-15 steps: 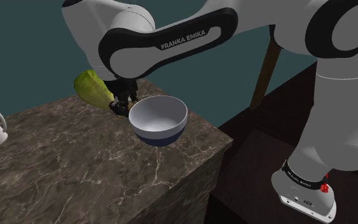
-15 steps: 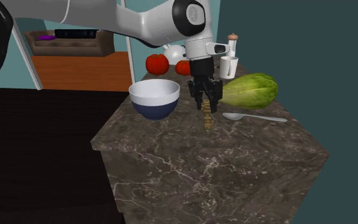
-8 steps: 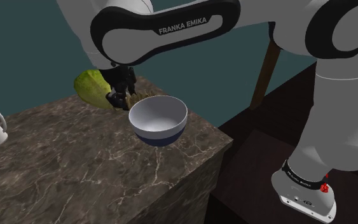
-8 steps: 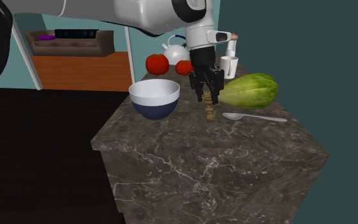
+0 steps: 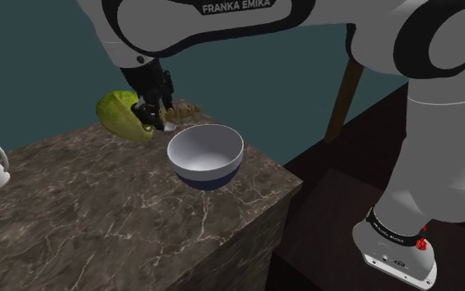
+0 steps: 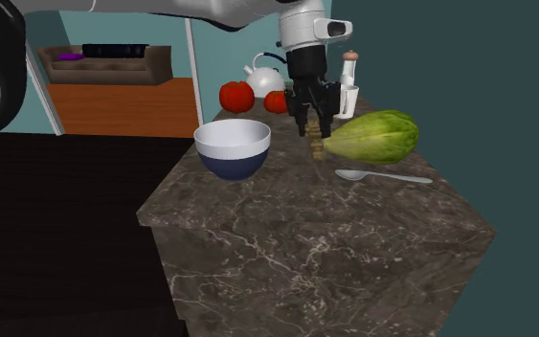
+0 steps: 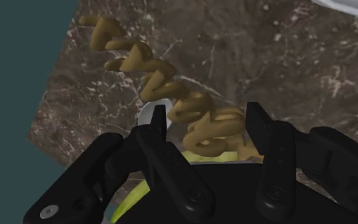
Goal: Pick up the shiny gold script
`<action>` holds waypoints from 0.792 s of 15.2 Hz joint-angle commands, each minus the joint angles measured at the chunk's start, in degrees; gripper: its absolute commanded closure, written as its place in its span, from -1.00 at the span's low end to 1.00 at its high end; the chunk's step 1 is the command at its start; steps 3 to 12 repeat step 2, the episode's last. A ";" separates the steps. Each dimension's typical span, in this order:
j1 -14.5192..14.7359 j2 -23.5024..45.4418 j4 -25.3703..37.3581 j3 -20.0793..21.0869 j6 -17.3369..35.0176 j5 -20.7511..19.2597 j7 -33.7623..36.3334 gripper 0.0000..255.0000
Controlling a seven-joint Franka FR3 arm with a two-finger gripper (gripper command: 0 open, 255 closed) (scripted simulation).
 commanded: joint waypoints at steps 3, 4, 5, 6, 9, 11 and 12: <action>0.23 0.21 1.28 0.00 -1.07 -0.09 -0.25 1.00; 0.23 0.21 1.28 0.00 -1.07 -0.09 -0.25 1.00; 0.23 0.21 1.28 0.00 -1.07 -0.09 -0.25 1.00; 0.23 0.21 1.28 0.00 -1.07 -0.09 -0.25 1.00; 0.23 0.21 1.28 0.00 -1.07 -0.09 -0.25 1.00; 0.23 0.21 1.28 0.00 -1.07 -0.09 -0.25 1.00; 0.23 0.21 1.28 0.00 -1.07 -0.09 -0.25 1.00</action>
